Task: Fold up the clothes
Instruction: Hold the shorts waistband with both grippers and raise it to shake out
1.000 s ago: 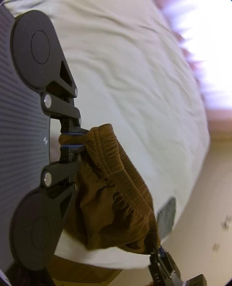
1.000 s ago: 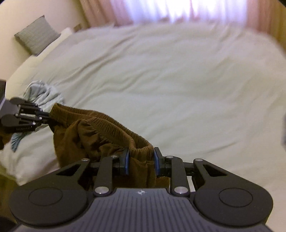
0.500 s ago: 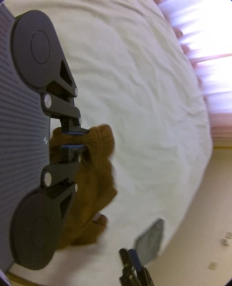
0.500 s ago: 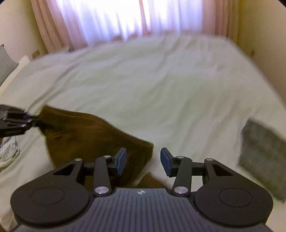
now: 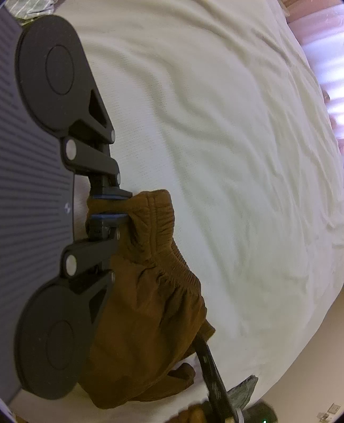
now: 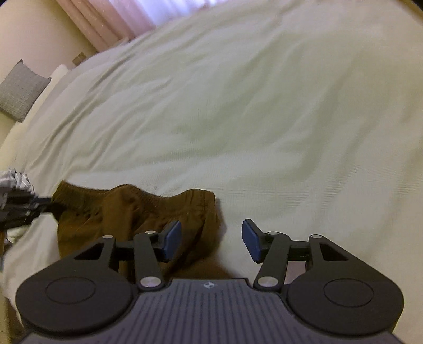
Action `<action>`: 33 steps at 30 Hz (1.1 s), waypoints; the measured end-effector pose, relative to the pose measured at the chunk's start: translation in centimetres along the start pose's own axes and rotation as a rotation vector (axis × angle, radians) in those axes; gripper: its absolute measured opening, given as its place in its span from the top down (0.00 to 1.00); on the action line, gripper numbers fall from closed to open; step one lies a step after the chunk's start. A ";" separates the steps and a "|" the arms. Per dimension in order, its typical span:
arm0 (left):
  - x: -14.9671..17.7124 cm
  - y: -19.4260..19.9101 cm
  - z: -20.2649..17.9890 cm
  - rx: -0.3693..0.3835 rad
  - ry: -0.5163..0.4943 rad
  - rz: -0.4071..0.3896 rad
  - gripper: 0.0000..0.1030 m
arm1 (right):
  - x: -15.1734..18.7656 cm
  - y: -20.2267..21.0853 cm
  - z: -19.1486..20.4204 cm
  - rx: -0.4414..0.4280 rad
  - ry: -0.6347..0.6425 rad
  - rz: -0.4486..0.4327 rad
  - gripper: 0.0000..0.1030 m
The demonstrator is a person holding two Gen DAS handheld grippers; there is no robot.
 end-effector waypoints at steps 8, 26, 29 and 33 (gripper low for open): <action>-2.3 6.6 -0.9 -0.012 -0.049 -0.191 0.93 | -1.0 1.6 1.8 -0.054 0.011 -0.072 0.81; -2.3 37.2 -2.7 0.074 -0.283 -0.751 0.93 | 9.0 37.1 25.5 0.327 0.210 -0.816 0.84; -2.1 40.8 -3.7 0.077 -0.313 -0.795 0.94 | 11.1 39.8 28.3 0.354 0.224 -0.861 0.84; -3.5 42.0 -4.4 0.072 -0.332 -0.795 0.93 | 12.4 42.8 30.3 0.376 0.233 -0.916 0.84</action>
Point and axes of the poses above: each gripper's, at about its wrist camera, not at the fingertips, and y roughly against the way its jaws point, z to its left, x to its underside, the point moved 3 cm from there along -y, roughly the way its jaws point, and after that the axes turned 1 degree about -x, right-handed, at the moved point
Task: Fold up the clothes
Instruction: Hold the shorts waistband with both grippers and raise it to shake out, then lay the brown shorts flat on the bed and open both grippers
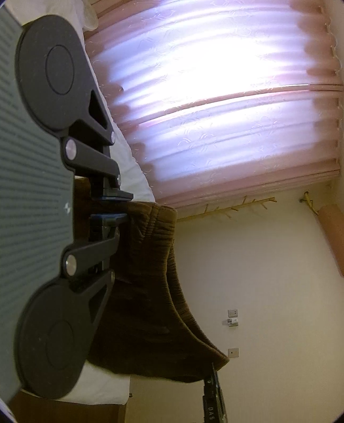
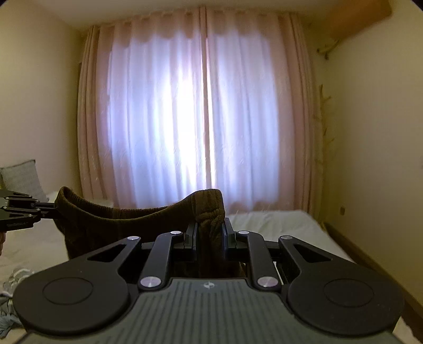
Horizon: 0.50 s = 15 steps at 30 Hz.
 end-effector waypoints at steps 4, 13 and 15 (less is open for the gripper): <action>1.5 -5.8 0.7 -0.004 0.049 0.095 0.93 | -0.9 -1.5 -1.2 -0.003 0.026 0.007 0.84; 17.2 -31.4 1.3 -0.061 0.215 0.458 0.87 | 10.5 -23.4 -10.4 -0.091 -0.013 0.327 0.84; 21.8 -37.2 1.0 -0.094 0.235 0.542 0.87 | 15.4 -30.2 -12.8 -0.105 -0.023 0.406 0.80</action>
Point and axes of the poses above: each gripper's, at about its wrist camera, not at the fingertips, and y roughly against the way its jaws point, z to its left, x to its underside, the point moved 3 cm from there along -y, roughly the way its jaws point, and after that the axes turned 1 degree about -x, right-handed, at the moved point
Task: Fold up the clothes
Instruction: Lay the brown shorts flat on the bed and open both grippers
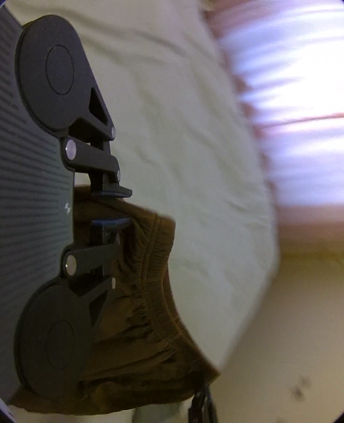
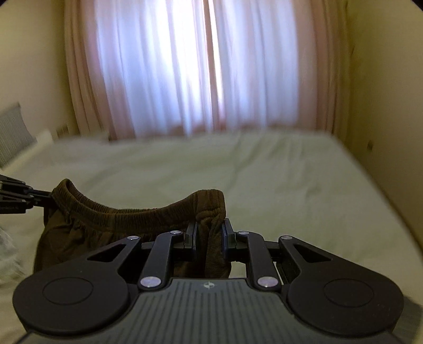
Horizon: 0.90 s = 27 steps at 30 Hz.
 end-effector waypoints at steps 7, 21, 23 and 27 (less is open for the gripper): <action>6.7 -5.2 0.3 -0.022 0.104 0.173 0.86 | 8.2 -12.6 -6.0 0.010 -0.147 0.219 0.73; 19.6 6.4 -17.9 0.441 -0.255 0.300 0.81 | 27.8 4.6 -2.9 -0.039 -0.514 0.555 0.63; 20.4 7.7 -19.4 0.457 -0.299 0.290 0.81 | 28.8 4.6 -2.2 -0.034 -0.519 0.547 0.63; 21.0 8.8 -19.3 0.462 -0.330 0.269 0.79 | 30.0 3.7 -2.8 -0.011 -0.632 0.486 0.74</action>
Point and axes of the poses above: each gripper's, at about its wrist camera, not at the fingertips, and y roughly against the way its jaws point, z to its left, x to its underside, the point moved 3 cm from there along -y, roughly the way its jaws point, and after that the axes turned 1 degree about -x, right-handed, at the moved point
